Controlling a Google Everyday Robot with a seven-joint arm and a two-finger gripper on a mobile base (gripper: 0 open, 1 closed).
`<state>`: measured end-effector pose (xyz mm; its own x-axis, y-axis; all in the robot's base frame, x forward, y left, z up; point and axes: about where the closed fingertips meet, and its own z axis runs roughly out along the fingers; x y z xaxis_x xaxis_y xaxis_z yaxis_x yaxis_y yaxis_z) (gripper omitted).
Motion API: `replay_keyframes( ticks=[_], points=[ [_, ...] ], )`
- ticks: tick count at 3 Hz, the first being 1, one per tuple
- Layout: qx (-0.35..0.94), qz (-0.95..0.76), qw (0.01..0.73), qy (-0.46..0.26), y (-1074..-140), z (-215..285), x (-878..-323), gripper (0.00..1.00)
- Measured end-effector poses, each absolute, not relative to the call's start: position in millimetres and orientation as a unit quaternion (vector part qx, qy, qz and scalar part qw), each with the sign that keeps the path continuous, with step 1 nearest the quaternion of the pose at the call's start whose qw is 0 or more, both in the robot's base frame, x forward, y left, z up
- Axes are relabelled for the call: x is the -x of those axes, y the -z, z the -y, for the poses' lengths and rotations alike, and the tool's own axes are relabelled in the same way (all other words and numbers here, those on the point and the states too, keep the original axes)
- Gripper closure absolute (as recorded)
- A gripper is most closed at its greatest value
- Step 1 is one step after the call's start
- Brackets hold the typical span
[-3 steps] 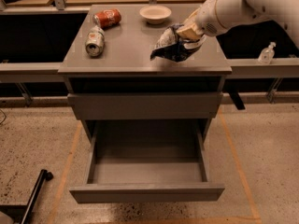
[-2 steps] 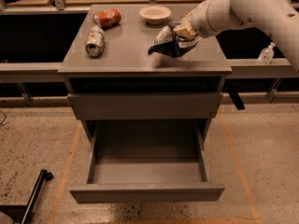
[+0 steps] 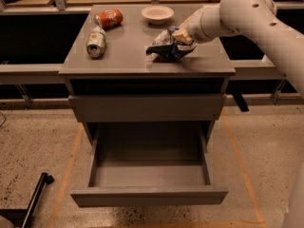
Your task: Pick blue chip bag from middle drawer and place on counter
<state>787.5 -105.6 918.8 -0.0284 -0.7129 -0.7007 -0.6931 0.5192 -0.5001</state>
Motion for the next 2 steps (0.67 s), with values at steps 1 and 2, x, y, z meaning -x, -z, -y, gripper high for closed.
replay_keyframes(
  ticks=[1, 2],
  points=[
    [0.491, -0.717, 0.495, 0.009, -916.7, 103.4, -788.1, 0.13],
    [0.492, -0.717, 0.494, 0.007, -914.8, 101.4, -788.5, 0.00]
  ],
)
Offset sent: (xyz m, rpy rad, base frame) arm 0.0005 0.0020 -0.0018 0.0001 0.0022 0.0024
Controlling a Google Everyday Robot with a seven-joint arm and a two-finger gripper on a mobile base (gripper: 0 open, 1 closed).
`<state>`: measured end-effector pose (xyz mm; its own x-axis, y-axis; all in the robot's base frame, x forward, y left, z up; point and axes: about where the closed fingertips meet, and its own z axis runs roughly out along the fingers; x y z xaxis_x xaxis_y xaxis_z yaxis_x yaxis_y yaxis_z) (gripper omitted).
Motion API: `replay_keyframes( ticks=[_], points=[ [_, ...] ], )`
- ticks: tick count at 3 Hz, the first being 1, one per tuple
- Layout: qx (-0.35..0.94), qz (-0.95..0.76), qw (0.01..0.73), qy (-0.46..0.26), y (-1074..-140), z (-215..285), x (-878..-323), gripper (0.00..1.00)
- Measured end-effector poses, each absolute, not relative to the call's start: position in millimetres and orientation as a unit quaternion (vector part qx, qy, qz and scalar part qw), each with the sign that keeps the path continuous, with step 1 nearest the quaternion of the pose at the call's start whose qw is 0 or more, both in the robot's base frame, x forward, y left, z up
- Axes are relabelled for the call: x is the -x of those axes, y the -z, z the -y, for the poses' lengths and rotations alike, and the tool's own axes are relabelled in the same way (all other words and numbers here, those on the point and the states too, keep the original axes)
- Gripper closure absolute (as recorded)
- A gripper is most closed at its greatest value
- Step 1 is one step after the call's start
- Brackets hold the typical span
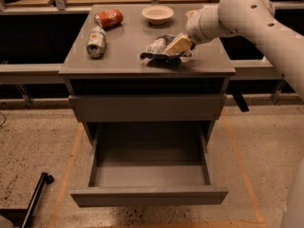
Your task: Pick blue chip bag from middle drawer and place on counter
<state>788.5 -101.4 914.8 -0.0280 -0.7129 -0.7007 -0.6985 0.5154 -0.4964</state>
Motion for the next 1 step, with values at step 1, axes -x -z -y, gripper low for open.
replay_keyframes(
  ticks=[1],
  points=[
    [0.492, -0.717, 0.494, 0.007, -914.7, 101.3, -788.5, 0.00]
  ],
)
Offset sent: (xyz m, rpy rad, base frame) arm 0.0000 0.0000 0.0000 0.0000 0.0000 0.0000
